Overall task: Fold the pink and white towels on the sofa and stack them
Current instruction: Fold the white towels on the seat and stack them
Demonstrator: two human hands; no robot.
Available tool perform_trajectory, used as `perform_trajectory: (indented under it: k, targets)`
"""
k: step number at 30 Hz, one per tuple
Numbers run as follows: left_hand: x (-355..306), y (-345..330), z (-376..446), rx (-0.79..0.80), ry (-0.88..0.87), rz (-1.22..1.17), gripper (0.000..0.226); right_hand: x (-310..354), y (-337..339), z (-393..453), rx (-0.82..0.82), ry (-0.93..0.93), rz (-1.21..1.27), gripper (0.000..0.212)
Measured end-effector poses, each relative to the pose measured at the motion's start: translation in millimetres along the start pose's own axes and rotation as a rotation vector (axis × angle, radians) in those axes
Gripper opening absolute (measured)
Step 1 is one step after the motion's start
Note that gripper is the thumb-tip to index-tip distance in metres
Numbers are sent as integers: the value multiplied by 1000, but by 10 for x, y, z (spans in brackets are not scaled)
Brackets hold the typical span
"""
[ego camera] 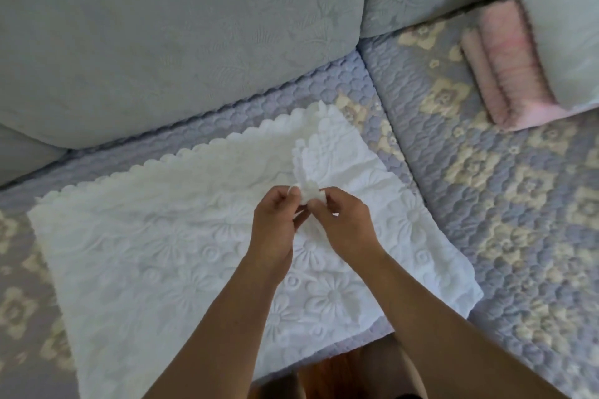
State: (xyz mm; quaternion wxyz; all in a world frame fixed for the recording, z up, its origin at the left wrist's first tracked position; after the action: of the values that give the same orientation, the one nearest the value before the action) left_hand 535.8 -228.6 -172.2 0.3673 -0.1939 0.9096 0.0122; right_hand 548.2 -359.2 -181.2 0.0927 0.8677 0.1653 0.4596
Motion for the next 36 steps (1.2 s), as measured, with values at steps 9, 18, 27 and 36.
perform_trajectory:
  k: [9,18,27,36]
  targets:
    - [-154,28,-53,-179,-169,208,5,24,343,52,-111,-243,679,7]
    - [-668,-463,-760,-23,-246,543,24,734,678,-545,-142,-15,305,32]
    - [-677,-614,-994,-87,-75,468,12,778,760,-768,-113,-118,582,31]
    - [-852,-586,-860,-104,-99,727,42,669,662,-689,-40,101,21,30]
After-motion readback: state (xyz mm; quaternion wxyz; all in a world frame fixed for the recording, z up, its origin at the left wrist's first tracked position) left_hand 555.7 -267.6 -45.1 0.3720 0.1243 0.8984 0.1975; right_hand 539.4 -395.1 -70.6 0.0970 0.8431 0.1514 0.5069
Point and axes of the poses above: each hand's wrist, its own z-axis towards the middle knuckle, its own y-axis out of the back of the hand, x = y × z, the point moved 4 cm from there along z, towards the middle knuckle, and after that the axes turned 1 degree about y, right-handed, at the moved point
